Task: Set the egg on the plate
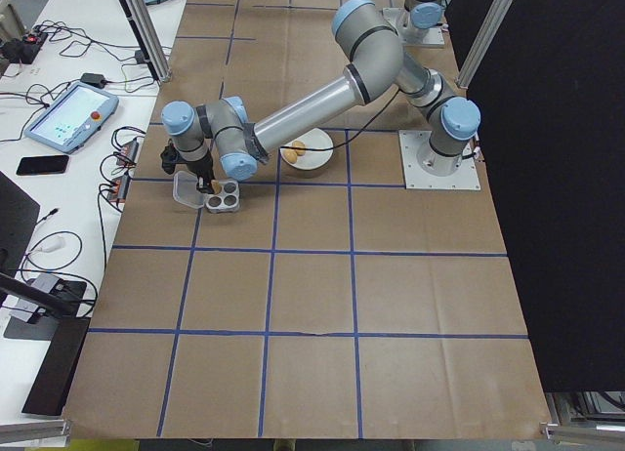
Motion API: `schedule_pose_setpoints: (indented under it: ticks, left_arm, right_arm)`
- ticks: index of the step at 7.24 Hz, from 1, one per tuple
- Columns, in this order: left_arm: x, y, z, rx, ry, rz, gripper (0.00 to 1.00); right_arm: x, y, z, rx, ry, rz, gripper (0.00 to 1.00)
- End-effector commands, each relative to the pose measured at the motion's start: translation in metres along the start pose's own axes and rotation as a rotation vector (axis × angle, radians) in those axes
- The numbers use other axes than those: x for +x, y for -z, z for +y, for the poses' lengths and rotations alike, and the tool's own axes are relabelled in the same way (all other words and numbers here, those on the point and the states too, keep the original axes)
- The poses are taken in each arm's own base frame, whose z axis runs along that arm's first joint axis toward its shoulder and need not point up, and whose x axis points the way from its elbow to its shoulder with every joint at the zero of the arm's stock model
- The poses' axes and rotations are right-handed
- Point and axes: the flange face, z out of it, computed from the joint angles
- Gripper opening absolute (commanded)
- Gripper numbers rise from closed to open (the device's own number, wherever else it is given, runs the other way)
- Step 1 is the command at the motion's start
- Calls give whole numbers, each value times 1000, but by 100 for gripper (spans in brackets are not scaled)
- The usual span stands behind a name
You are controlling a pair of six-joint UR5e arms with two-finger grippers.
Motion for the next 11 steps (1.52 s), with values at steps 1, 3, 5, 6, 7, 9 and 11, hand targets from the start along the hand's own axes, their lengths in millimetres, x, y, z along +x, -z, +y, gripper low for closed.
schedule_pose_setpoints:
  ticks: [1,3,5,6,7,9,11]
  left_arm:
    - [3,51,14,12,-3,-14,16]
    - [16,105,44,-28,6,3,14]
    - [49,121,99,-75,73,21,13]
    - [72,118,133,-104,102,26,12]
    - [113,114,173,-122,116,21,12]
    - [163,66,226,-94,150,5,12]
    - [176,-5,264,-44,147,4,12]
  right_arm:
    - [0,0,0,0,0,0,100]
    - [0,0,0,0,0,0,100]
    - [0,0,0,0,0,1,100]
    - [0,0,0,0,0,1,100]
    - [0,0,0,0,0,0,100]
    - [0,0,0,0,0,0,100]
    - [0,0,0,0,0,0,100]
